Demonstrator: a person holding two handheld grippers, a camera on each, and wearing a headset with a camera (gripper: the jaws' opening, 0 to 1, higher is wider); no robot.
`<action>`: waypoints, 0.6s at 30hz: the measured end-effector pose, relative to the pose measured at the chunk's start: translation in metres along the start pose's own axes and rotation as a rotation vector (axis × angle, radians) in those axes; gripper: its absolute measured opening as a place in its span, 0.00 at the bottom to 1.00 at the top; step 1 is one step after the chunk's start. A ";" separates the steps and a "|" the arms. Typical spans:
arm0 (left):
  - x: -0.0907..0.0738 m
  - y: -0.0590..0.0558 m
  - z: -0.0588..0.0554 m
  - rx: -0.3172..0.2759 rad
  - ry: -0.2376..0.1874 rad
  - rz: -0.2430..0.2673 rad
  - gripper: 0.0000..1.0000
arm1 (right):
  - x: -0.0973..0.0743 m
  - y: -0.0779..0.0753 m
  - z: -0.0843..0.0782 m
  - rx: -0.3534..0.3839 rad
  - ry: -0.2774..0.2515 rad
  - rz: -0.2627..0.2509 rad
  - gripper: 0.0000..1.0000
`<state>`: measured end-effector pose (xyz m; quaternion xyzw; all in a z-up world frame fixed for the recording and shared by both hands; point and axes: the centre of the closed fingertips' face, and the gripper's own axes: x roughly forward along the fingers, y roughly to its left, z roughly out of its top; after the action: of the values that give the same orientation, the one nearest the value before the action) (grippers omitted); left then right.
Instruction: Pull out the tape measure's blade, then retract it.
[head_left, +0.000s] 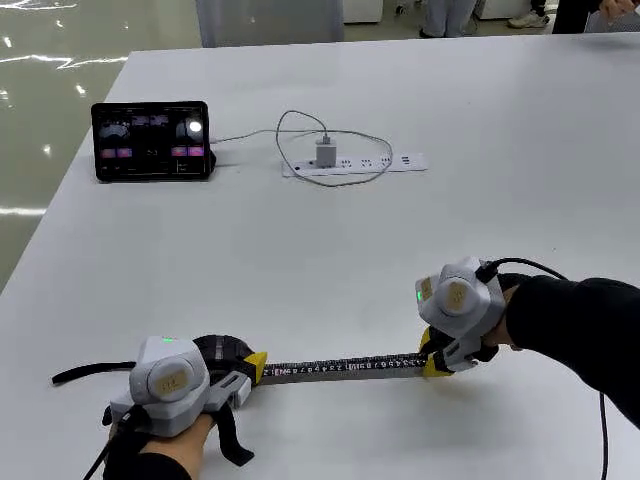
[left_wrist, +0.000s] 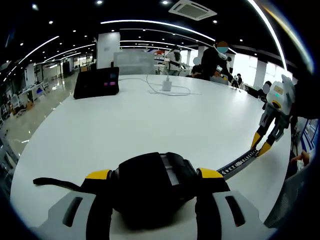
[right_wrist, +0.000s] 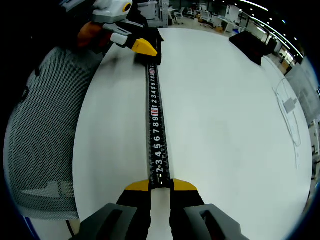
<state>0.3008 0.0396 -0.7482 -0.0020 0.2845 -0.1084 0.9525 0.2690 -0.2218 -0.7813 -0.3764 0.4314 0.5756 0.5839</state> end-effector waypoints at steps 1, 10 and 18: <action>0.000 0.000 0.000 0.001 0.001 0.000 0.62 | 0.000 0.000 0.000 -0.001 0.001 0.000 0.10; -0.001 -0.001 0.000 0.006 0.004 0.000 0.62 | 0.002 0.000 0.004 0.003 -0.001 0.001 0.10; 0.000 -0.001 0.000 0.009 0.007 -0.003 0.62 | 0.003 0.001 0.007 -0.009 0.007 -0.003 0.10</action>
<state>0.3001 0.0387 -0.7484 0.0023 0.2871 -0.1108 0.9515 0.2689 -0.2142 -0.7815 -0.3817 0.4301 0.5755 0.5815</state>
